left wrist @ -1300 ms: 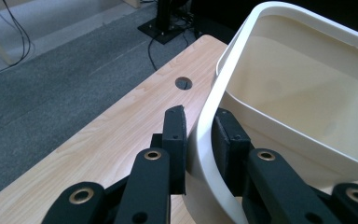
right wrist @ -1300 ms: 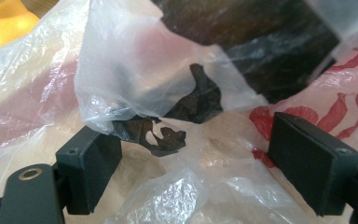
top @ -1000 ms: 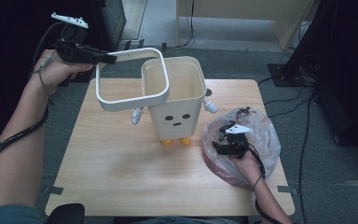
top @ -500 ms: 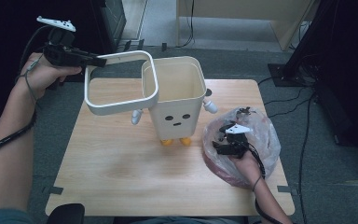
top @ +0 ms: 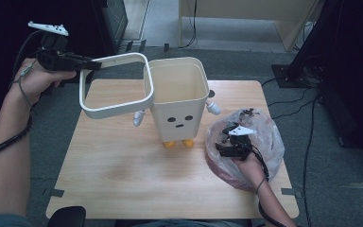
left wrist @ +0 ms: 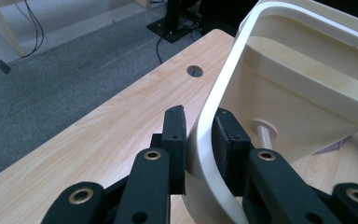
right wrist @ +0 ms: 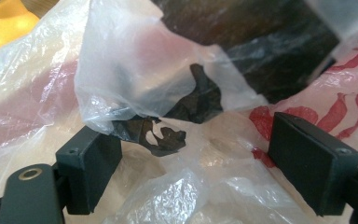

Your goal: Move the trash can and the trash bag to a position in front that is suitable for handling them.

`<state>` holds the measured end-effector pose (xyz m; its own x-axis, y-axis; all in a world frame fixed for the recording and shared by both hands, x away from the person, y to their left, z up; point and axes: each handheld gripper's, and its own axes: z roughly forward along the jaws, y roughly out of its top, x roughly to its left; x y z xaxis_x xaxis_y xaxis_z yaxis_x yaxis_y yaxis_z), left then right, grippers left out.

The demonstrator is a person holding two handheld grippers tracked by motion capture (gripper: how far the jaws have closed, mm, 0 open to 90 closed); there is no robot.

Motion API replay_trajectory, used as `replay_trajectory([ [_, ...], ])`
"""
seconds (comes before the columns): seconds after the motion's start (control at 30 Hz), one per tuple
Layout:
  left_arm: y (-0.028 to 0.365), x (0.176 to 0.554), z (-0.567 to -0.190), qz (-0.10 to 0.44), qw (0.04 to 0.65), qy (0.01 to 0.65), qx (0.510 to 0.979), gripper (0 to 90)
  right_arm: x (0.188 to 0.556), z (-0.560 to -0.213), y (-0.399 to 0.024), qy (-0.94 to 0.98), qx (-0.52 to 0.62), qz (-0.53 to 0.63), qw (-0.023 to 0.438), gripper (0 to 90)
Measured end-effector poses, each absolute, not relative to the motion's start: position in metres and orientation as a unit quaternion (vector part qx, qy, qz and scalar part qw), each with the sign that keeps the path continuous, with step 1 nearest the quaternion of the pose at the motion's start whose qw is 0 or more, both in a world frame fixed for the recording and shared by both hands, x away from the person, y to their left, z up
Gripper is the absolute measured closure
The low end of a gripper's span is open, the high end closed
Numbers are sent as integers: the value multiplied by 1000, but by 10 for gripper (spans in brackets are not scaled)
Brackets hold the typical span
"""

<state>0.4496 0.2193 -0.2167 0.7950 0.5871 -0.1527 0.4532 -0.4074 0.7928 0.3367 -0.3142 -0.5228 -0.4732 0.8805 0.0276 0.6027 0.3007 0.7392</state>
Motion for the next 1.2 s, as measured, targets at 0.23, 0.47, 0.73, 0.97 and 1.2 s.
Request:
replay_trajectory([
  [0.23,231,447,-224,71,449,318,832,771,337,-523,-314,782,474,353,197,173],
  [0.47,244,442,-228,73,450,326,828,772,337,-523,-314,782,474,353,197,173],
  [0.73,253,437,-234,83,447,323,830,767,337,-523,-314,782,474,353,197,173],
  [0.97,259,435,-245,78,445,327,830,767,337,-523,-314,782,474,353,197,173],
  [1.2,265,432,-256,78,443,328,831,767,337,-523,-314,782,474,353,197,173],
])
